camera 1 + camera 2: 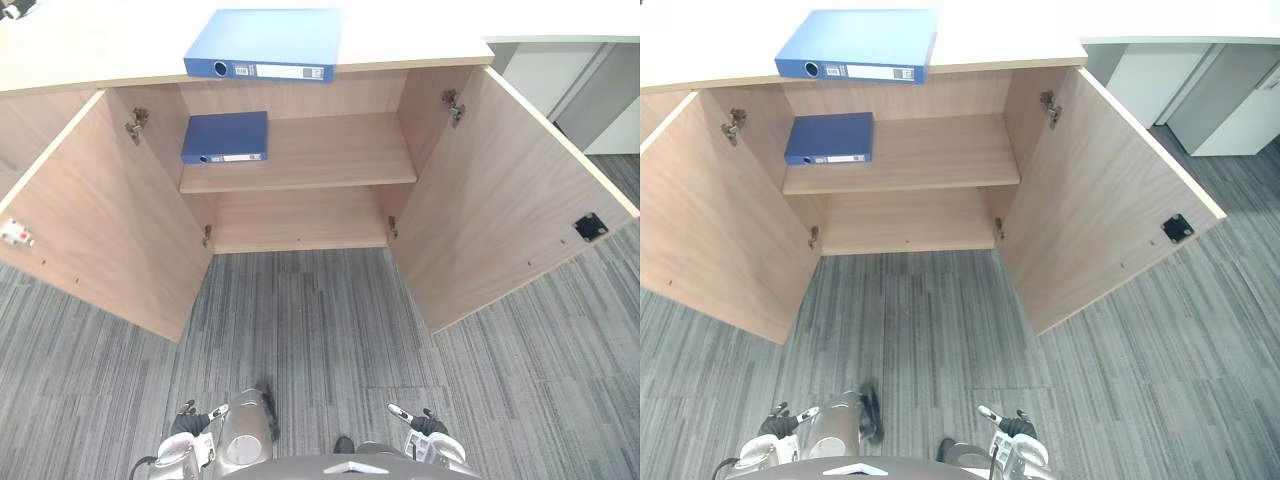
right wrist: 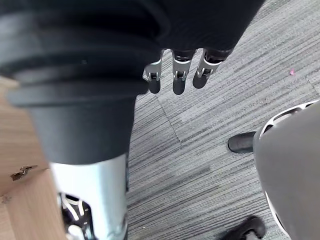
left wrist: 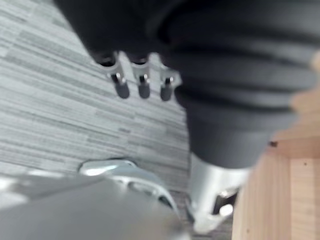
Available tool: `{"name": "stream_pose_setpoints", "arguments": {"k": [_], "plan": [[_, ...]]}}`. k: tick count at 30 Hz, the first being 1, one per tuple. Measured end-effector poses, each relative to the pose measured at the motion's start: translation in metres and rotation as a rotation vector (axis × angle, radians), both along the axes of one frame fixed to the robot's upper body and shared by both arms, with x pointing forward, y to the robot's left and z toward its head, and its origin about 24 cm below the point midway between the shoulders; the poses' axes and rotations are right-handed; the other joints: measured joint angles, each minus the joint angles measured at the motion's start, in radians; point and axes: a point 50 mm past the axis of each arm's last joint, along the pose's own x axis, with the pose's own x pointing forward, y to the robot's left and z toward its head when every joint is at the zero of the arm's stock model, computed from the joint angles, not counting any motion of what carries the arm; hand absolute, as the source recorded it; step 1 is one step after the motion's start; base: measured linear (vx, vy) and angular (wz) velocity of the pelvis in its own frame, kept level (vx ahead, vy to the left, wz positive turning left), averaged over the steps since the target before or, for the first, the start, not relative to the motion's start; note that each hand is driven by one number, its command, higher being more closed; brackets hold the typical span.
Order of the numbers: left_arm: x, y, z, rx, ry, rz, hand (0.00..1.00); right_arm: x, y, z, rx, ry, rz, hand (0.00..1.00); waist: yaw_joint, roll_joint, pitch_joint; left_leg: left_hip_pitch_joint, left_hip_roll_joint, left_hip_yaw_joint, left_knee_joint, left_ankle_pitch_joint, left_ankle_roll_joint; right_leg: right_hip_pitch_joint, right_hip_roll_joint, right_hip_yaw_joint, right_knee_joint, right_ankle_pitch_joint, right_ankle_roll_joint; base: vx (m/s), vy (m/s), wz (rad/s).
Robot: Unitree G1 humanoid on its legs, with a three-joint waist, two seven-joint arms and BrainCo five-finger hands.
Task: Walk over to the cabinet, pick up the folder, carry it to the office cabinet, place the folder inside the office cabinet, then close the office cabinet door
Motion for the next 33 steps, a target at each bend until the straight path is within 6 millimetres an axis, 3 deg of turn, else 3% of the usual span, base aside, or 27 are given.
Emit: {"name": "stream_pose_setpoints", "arguments": {"k": [1,2,3,5,6,7,9,12,14,16,17,18,19,20,21,22,24,25,26,27,29,31,32,33], "plan": [[0.000,0.006,0.001,0.013,0.001,-0.001,0.00,-0.002,0.004,-0.002,0.012,0.008,-0.001,0.00,0.002,-0.021,-0.013,0.008,-0.033,0.007,0.004,0.020,0.032,0.006,-0.036,0.015,0.005,-0.018,0.028,0.39,0.261,-0.30],[-0.002,0.011,0.001,0.026,0.009,-0.003,0.00,-0.006,0.010,-0.004,0.032,0.025,-0.004,0.00,-0.003,-0.049,-0.026,0.009,-0.058,0.021,0.013,-0.015,0.051,-0.003,-0.068,0.026,0.031,-0.026,0.042,0.39,0.261,-0.26],[-0.002,0.012,0.001,0.028,0.011,-0.002,0.00,-0.006,0.011,-0.005,0.035,0.027,-0.004,0.00,-0.002,-0.054,-0.027,0.015,-0.061,0.033,0.020,-0.024,0.058,-0.018,-0.080,0.031,0.067,-0.027,0.043,0.45,0.275,-0.37],[-0.007,0.011,-0.001,0.022,0.037,0.000,0.00,-0.005,0.011,-0.005,0.034,0.025,-0.002,0.00,0.008,-0.054,-0.026,0.094,-0.075,0.063,0.009,-0.059,0.081,-0.117,-0.116,0.062,0.349,-0.023,0.050,0.36,0.241,-0.43],[-0.010,0.012,-0.002,0.022,0.050,-0.004,0.00,-0.004,0.008,-0.003,0.026,0.018,0.002,0.00,-0.002,-0.053,-0.025,0.141,-0.085,0.064,-0.012,-0.079,0.091,-0.181,-0.145,0.065,0.526,0.005,0.072,0.33,0.215,-0.11],[-0.012,0.013,-0.002,0.027,0.056,-0.014,0.00,-0.001,0.008,-0.003,0.024,0.008,0.005,0.00,-0.014,-0.047,-0.021,0.180,-0.096,0.064,-0.024,-0.093,0.099,-0.237,-0.171,0.068,0.681,0.011,0.070,0.32,0.190,0.10],[-0.012,0.013,-0.002,0.030,0.057,-0.018,0.00,0.007,0.010,0.001,0.016,-0.022,0.035,0.00,-0.022,-0.052,-0.024,0.293,-0.109,0.067,-0.076,-0.111,0.101,-0.347,-0.186,0.053,0.866,-0.038,0.061,0.33,0.119,0.15],[-0.010,0.011,-0.002,0.025,0.053,-0.019,0.00,0.011,0.010,0.003,0.009,-0.039,0.042,0.00,-0.026,-0.048,-0.022,0.393,-0.106,0.064,-0.164,-0.119,0.089,-0.453,-0.152,-0.011,0.748,-0.088,0.041,0.33,0.040,0.07],[-0.009,0.010,-0.002,0.021,0.049,-0.013,0.00,0.015,0.009,0.004,0.006,-0.049,0.044,0.00,-0.029,-0.043,-0.022,0.415,-0.094,0.063,-0.179,-0.131,0.069,-0.497,-0.105,-0.032,0.553,-0.063,0.023,0.30,-0.072,0.02],[-0.007,0.009,-0.002,0.021,0.046,-0.008,0.00,0.016,0.009,0.005,0.005,-0.055,0.042,0.00,-0.033,-0.040,-0.020,0.441,-0.088,0.055,-0.197,-0.144,0.047,-0.508,-0.067,-0.026,0.352,0.023,0.006,0.35,-0.134,0.15],[-0.007,0.008,-0.002,0.024,0.045,0.003,0.00,0.014,0.009,0.004,0.005,-0.053,0.040,0.00,-0.038,-0.040,-0.019,0.464,-0.093,0.041,-0.200,-0.161,0.023,-0.489,-0.057,-0.015,0.231,0.098,0.003,0.40,-0.196,0.38],[-0.006,0.004,-0.003,0.012,0.043,0.015,0.00,0.014,0.008,0.005,0.004,-0.059,0.033,0.00,-0.049,-0.033,-0.020,0.497,-0.091,0.018,-0.213,-0.179,0.004,-0.468,-0.053,-0.007,0.227,0.223,-0.033,0.41,-0.212,0.40],[-0.005,-0.003,-0.004,-0.005,0.041,0.015,0.00,0.016,0.005,0.007,-0.004,-0.068,0.034,0.00,-0.051,-0.017,-0.023,0.512,-0.078,0.006,-0.222,-0.186,-0.004,-0.467,-0.042,-0.016,0.255,0.201,-0.047,0.41,-0.219,0.40],[-0.004,-0.016,-0.006,-0.037,0.039,0.012,0.00,0.017,-0.002,0.008,-0.025,-0.073,0.032,0.00,-0.051,0.025,-0.038,0.518,-0.054,-0.001,-0.221,-0.190,-0.012,-0.473,-0.029,-0.039,0.297,0.139,-0.053,0.48,-0.244,0.35],[0.000,-0.031,-0.006,-0.075,0.030,0.007,0.00,0.017,-0.007,0.009,-0.035,-0.075,0.029,0.00,-0.053,0.048,-0.042,0.513,-0.033,-0.018,-0.181,-0.191,-0.014,-0.463,-0.024,-0.062,0.319,0.105,-0.056,0.39,-0.197,0.38],[0.001,-0.035,-0.006,-0.086,0.024,0.002,0.00,0.017,-0.007,0.010,-0.037,-0.076,0.028,0.00,-0.054,0.055,-0.043,0.503,-0.019,-0.024,-0.144,-0.192,-0.020,-0.449,-0.018,-0.072,0.322,0.089,-0.058,0.37,-0.217,0.39],[0.004,-0.034,-0.005,-0.088,0.012,-0.005,0.00,0.015,-0.007,0.009,-0.039,-0.070,0.035,0.00,-0.061,0.054,-0.038,0.430,0.042,-0.026,0.083,-0.201,-0.071,-0.374,-0.001,-0.099,0.300,0.052,-0.064,0.34,-0.215,0.41],[0.006,-0.032,-0.004,-0.087,-0.001,-0.007,0.00,0.012,-0.007,0.008,-0.039,-0.062,0.039,0.00,-0.060,0.055,-0.037,0.355,0.096,-0.011,0.292,-0.208,-0.092,-0.310,0.018,-0.115,0.267,0.040,-0.070,0.39,-0.197,0.26],[0.009,-0.032,-0.002,-0.084,-0.018,-0.002,0.00,0.009,-0.007,0.007,-0.038,-0.053,0.039,0.00,-0.049,0.049,-0.035,0.302,0.134,0.034,0.428,-0.219,-0.086,-0.259,0.030,-0.118,0.241,0.038,-0.079,0.37,-0.139,0.05],[0.007,-0.031,-0.002,-0.083,-0.018,0.002,0.00,0.006,-0.007,0.006,-0.035,-0.046,0.029,0.00,-0.039,0.051,-0.036,0.268,0.147,0.070,0.445,-0.230,-0.073,-0.218,0.033,-0.119,0.215,0.037,-0.079,0.28,-0.073,-0.17],[0.008,-0.031,-0.002,-0.082,-0.020,0.001,0.00,0.005,-0.008,0.006,-0.033,-0.041,0.020,0.00,-0.035,0.052,-0.040,0.229,0.146,0.099,0.380,-0.236,-0.060,-0.181,0.034,-0.111,0.179,0.040,-0.076,0.21,-0.005,-0.19],[0.010,-0.031,-0.001,-0.081,-0.026,0.000,0.00,0.003,-0.008,0.005,-0.031,-0.029,0.016,0.00,-0.024,0.050,-0.040,0.206,0.131,0.100,0.209,-0.232,-0.048,-0.151,0.026,-0.086,0.156,0.043,-0.071,0.28,0.085,-0.35],[0.011,-0.031,-0.001,-0.081,-0.026,-0.001,0.00,0.002,-0.008,0.004,-0.031,-0.026,0.013,0.00,-0.022,0.049,-0.040,0.205,0.119,0.086,0.126,-0.209,-0.043,-0.141,0.022,-0.075,0.153,0.046,-0.064,0.29,0.164,-0.44],[0.010,-0.032,-0.002,-0.085,-0.021,-0.001,0.00,0.002,-0.009,0.004,-0.032,-0.025,0.010,0.00,-0.022,0.053,-0.043,0.214,0.105,0.083,0.007,-0.102,-0.031,-0.131,0.021,-0.056,0.143,0.045,-0.044,0.23,0.169,-0.42]]}}
